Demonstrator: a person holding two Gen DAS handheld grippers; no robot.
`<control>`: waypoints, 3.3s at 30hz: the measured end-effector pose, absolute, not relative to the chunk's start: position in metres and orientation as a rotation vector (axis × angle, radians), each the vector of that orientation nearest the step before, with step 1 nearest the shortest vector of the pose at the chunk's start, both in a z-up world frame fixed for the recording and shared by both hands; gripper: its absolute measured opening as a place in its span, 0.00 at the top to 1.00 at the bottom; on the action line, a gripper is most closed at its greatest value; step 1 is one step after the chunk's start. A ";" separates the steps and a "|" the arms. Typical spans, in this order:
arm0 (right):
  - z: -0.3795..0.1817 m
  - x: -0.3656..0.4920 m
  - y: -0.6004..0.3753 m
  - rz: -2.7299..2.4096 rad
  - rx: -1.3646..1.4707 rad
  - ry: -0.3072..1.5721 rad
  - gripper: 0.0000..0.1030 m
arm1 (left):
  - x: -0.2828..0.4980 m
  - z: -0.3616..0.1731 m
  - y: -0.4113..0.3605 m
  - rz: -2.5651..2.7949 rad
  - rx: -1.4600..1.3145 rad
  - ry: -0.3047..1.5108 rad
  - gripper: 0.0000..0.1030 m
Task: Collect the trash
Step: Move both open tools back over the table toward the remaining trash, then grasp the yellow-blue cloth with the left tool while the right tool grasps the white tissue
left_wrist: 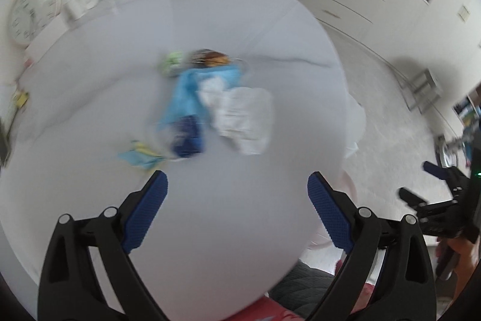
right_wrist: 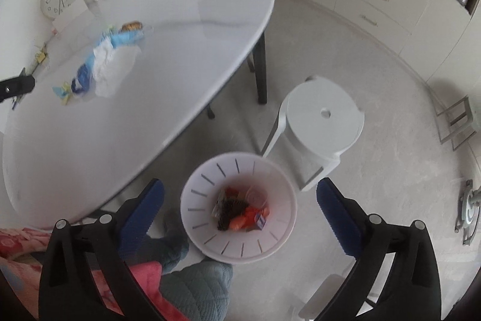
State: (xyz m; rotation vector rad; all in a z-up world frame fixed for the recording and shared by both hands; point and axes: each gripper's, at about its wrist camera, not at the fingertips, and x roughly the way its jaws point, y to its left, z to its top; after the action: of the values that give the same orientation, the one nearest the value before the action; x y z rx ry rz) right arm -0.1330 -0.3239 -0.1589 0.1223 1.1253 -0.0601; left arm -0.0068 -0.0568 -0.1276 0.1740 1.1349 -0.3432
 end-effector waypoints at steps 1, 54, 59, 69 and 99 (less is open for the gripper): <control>-0.153 -0.130 -0.322 -0.059 0.112 1.113 0.03 | -0.003 -0.126 -0.045 -0.323 0.154 1.129 0.10; -0.151 0.022 -0.218 0.124 0.088 1.067 0.02 | 0.100 -0.231 0.064 0.010 -0.265 1.358 0.71; -0.169 0.043 -0.200 0.179 0.089 1.095 0.02 | 0.095 -0.214 0.067 -0.017 -0.235 1.330 0.72; -0.199 0.073 -0.180 0.194 0.159 1.171 0.22 | 0.073 -0.187 0.060 -0.082 -0.168 1.263 0.72; -0.169 0.050 -0.182 0.188 0.160 1.136 0.89 | 0.047 -0.165 0.041 -0.198 -0.085 1.195 0.71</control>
State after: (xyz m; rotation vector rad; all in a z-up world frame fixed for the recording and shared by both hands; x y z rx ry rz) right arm 0.0497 -0.1818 -0.1687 0.1602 1.1363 0.1880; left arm 0.0467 0.0405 -0.1649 -0.0851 1.1950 -0.1982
